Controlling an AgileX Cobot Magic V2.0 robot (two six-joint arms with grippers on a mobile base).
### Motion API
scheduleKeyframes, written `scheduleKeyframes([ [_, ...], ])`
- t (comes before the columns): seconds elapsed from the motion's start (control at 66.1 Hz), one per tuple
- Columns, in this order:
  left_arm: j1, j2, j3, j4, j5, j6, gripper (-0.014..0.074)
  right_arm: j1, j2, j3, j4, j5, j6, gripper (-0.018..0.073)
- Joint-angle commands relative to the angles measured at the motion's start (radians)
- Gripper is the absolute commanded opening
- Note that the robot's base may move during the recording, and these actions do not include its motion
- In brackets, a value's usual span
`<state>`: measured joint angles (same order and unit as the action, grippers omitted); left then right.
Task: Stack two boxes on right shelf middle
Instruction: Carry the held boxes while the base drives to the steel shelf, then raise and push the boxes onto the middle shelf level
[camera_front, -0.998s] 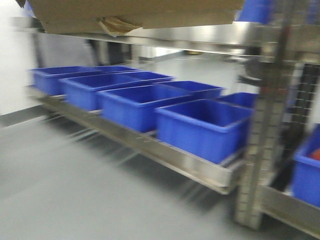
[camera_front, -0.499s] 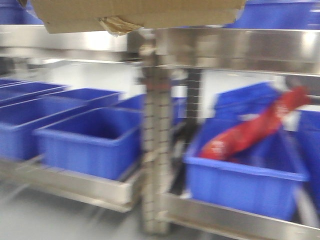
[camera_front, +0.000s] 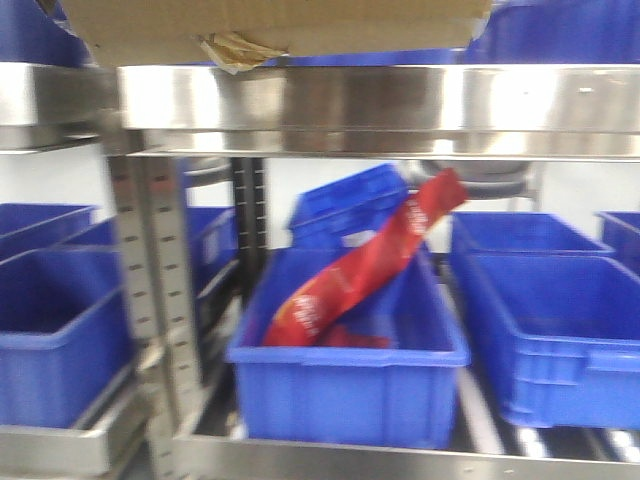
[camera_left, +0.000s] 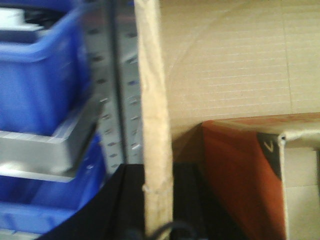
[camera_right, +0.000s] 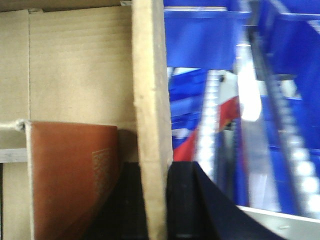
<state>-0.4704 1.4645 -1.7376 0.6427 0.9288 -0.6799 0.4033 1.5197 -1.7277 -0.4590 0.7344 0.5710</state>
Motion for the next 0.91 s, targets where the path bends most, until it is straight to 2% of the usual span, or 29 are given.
scheduleKeyframes([
  [0.0,-0.001,-0.014,-0.012,0.021,-0.038,0.000,-0.0111,-0.004,-0.019,-0.016,-0.017,-0.063,0.006,-0.0153],
  [0.892,-0.001,-0.014,-0.012,0.021,-0.038,0.000,-0.0111,-0.004,-0.019,-0.016,-0.017,-0.063,0.006,-0.0153],
])
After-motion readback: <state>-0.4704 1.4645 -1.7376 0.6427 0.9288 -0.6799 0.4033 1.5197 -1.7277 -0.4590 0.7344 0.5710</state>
